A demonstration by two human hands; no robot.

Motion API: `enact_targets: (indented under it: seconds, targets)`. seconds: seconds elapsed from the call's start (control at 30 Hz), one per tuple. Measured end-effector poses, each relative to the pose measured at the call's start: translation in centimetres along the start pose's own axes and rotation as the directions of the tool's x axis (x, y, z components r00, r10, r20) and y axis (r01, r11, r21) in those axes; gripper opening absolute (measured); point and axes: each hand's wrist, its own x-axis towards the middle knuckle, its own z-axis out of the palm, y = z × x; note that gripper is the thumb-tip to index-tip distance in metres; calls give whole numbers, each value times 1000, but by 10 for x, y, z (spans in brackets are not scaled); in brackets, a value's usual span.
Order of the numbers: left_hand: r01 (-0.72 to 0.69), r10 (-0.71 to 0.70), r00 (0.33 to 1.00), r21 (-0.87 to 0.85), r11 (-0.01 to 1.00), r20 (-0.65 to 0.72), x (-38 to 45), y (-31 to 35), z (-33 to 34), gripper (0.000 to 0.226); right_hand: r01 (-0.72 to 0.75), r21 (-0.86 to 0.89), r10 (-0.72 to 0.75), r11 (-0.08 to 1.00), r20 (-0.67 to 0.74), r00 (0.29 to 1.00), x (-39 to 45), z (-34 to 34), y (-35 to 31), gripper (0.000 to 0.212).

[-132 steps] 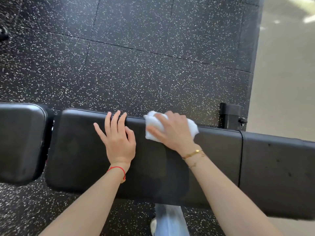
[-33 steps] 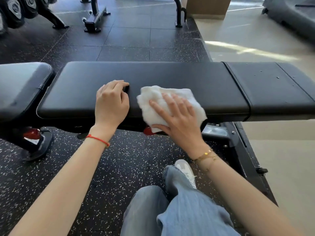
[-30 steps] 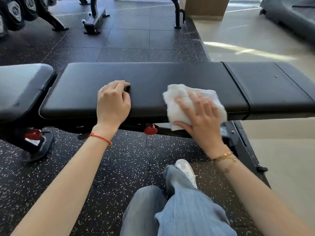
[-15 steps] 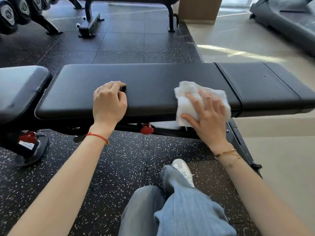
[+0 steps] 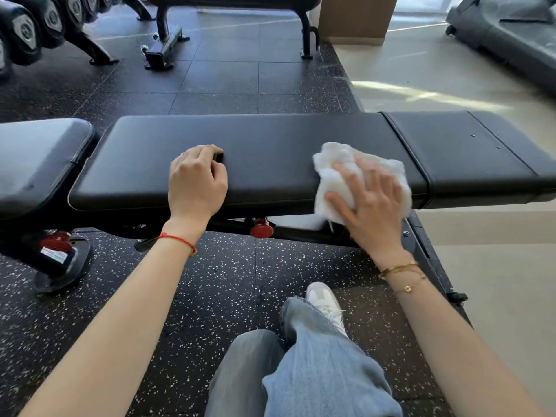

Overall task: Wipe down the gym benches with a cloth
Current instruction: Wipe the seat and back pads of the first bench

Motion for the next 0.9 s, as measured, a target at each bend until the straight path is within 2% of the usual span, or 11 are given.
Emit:
enact_targets:
  seconds: [0.1, 0.23, 0.33, 0.4, 0.47, 0.53, 0.6, 0.67, 0.8, 0.9]
  targets:
    - [-1, 1, 1000, 21, 1000, 6, 1, 0, 2, 33, -145, 66, 149, 987, -65, 987, 9, 3, -20, 53]
    - [-3, 2, 1000, 26, 1000, 19, 2, 1, 1, 33, 41, 89, -42, 995, 1, 999, 13, 5, -76, 50]
    - [-13, 13, 1000, 14, 1000, 18, 1, -1, -1, 34, 100, 106, -106, 989, 48, 993, 11, -1, -56, 53]
    - [-11, 11, 1000, 15, 1000, 22, 1, -1, -2, 34, 30, 39, -32, 999, 60, 998, 7, -4, -25, 55]
    - [-6, 5, 1000, 16, 1000, 25, 1, 0, -2, 34, -111, 3, 111, 994, 50, 993, 10, -8, 7, 59]
    - [-1, 0, 999, 25, 1000, 37, 0, 1, 0, 34, -256, 16, 251, 967, 140, 958, 25, -15, 26, 67]
    - [4, -6, 999, 39, 999, 50, 1, 2, 1, 31, -318, -2, 310, 948, 235, 921, 47, -15, 24, 64]
    - [22, -25, 997, 48, 999, 69, 4, 4, 2, 28, -254, 11, 239, 967, 305, 922, 65, -10, 1, 57]
    - [46, -53, 994, 72, 996, 99, 10, 16, 7, 39, -26, 130, -28, 991, 398, 917, 68, -11, -42, 56]
    - [53, -64, 990, 90, 994, 127, 10, 25, 15, 35, 44, 190, -112, 981, 364, 925, 50, -19, -21, 57]
